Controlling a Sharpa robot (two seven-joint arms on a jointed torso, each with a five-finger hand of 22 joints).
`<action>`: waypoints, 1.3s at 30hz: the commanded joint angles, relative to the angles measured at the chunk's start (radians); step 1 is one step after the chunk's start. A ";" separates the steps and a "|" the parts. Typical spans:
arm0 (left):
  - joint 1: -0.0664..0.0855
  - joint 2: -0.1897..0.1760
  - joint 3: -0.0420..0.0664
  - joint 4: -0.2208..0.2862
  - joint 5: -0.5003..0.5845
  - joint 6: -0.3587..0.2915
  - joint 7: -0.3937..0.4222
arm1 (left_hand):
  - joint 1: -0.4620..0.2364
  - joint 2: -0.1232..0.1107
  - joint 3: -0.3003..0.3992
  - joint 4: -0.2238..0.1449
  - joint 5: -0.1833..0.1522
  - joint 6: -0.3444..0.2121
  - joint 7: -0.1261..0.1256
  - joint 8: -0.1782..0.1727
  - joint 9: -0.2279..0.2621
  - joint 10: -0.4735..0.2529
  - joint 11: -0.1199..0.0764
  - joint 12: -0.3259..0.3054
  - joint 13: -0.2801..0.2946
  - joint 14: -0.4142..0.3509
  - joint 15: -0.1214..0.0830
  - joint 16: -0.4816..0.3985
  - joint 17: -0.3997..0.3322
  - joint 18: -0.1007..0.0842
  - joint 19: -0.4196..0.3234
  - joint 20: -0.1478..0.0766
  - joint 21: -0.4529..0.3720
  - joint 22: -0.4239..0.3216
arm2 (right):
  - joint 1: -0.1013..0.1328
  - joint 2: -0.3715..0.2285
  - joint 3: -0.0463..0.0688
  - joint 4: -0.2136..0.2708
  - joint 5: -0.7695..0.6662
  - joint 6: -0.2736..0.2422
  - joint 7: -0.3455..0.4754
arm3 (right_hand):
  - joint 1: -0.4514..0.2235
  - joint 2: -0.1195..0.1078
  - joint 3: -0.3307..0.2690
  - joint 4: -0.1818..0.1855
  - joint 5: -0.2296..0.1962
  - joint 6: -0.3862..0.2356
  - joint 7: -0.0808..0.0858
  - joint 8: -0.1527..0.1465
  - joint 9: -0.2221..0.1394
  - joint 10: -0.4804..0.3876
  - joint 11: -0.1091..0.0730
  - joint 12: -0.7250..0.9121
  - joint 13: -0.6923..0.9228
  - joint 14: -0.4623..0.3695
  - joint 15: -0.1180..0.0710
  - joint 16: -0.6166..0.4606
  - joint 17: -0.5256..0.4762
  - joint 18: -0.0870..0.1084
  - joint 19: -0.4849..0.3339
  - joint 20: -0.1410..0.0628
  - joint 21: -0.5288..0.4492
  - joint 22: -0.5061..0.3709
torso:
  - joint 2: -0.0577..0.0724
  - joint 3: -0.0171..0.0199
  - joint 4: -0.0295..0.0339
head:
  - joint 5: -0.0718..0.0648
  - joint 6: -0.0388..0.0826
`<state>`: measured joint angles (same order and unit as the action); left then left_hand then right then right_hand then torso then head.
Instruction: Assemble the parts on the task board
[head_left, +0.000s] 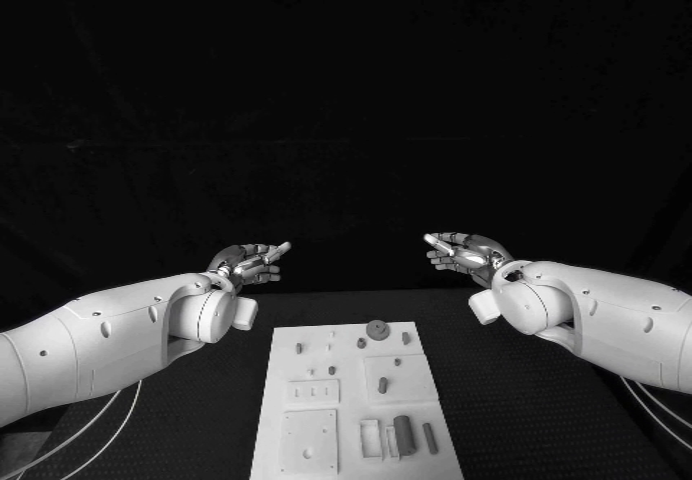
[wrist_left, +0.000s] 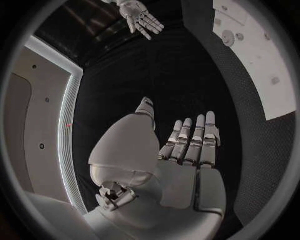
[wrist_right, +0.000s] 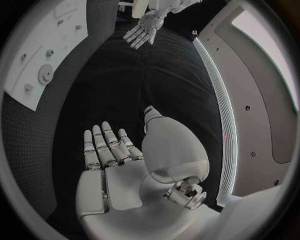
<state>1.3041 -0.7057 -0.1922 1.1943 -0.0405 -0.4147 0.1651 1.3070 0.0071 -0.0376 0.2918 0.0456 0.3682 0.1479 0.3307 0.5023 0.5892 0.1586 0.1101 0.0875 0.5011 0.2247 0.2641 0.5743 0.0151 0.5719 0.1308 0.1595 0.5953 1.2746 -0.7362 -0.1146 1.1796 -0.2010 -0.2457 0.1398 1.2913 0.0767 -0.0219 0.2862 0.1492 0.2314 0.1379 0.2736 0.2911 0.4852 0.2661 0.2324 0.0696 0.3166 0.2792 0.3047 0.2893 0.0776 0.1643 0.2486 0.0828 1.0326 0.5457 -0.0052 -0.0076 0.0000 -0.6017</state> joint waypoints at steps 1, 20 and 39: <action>0.001 -0.010 0.001 0.012 -0.009 0.040 0.005 | 0.019 0.001 -0.007 -0.001 0.004 0.041 0.039 0.020 0.012 0.056 0.011 0.020 0.009 0.093 0.000 0.047 0.019 0.030 0.060 -0.010 0.030 0.013 | -0.003 0.016 0.000 -0.020 -0.148 -0.032 0.007 | 0.135 -0.004 -0.042 -0.001 0.003 0.137 0.147 0.099 0.077 0.096 0.007 0.031 0.005 0.148 0.008 0.076 0.044 0.065 0.167 -0.006 0.035 0.279 | -0.001 -0.0019 -0.0005 | 0.001 -0.005; 0.005 -0.097 0.011 0.120 -0.044 0.261 0.060 | 0.314 -0.004 0.066 -0.003 0.009 0.305 0.026 0.034 -0.048 0.338 -0.005 0.046 0.058 0.402 -0.100 0.124 0.103 0.055 0.318 -0.099 0.105 0.033 | -0.003 0.081 0.002 -0.115 -1.093 -0.056 -0.040 | 0.431 -0.130 0.055 -0.024 0.004 0.529 0.056 0.191 0.114 0.543 -0.154 0.118 0.035 0.916 -0.279 0.513 0.306 0.184 0.970 -0.175 0.345 0.304 | 0.046 -0.0047 0.0523 | -0.031 -0.006; 0.024 -0.149 0.022 0.222 -0.047 0.269 0.052 | 0.334 -0.004 0.055 -0.002 0.009 0.332 0.035 0.021 -0.067 0.343 0.009 0.011 0.046 0.409 -0.098 0.100 0.111 0.045 0.325 -0.103 0.090 0.025 | -0.002 0.134 0.004 -0.048 -1.432 0.031 -0.117 | 0.435 -0.173 0.155 0.003 0.008 0.628 0.031 0.120 0.120 0.659 -0.177 -0.011 0.037 0.984 -0.304 0.885 0.509 0.184 1.067 -0.299 0.755 0.301 | 0.106 -0.0175 0.0973 | -0.071 -0.002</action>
<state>1.3245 -0.8534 -0.1715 1.4097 -0.0811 -0.1648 0.2045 1.6321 0.0022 0.0221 0.2902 0.0610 0.6949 0.1785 0.3563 0.4367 0.9295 0.1624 0.1275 0.1346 0.9042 0.1284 0.3671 0.6847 0.0667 0.8922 0.0305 0.2557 0.6217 1.2722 -0.6039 -0.1118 1.1282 -1.5332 -0.2631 0.0589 1.7319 -0.0987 0.1298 0.2897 0.1549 0.8615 0.1647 0.3976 0.4113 1.1465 0.0829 0.2229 0.1081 1.3017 -0.0283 1.1882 0.7981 0.1963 1.2500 -0.0336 0.8358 1.3084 0.6398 -0.0192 0.0801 -0.0669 -0.6021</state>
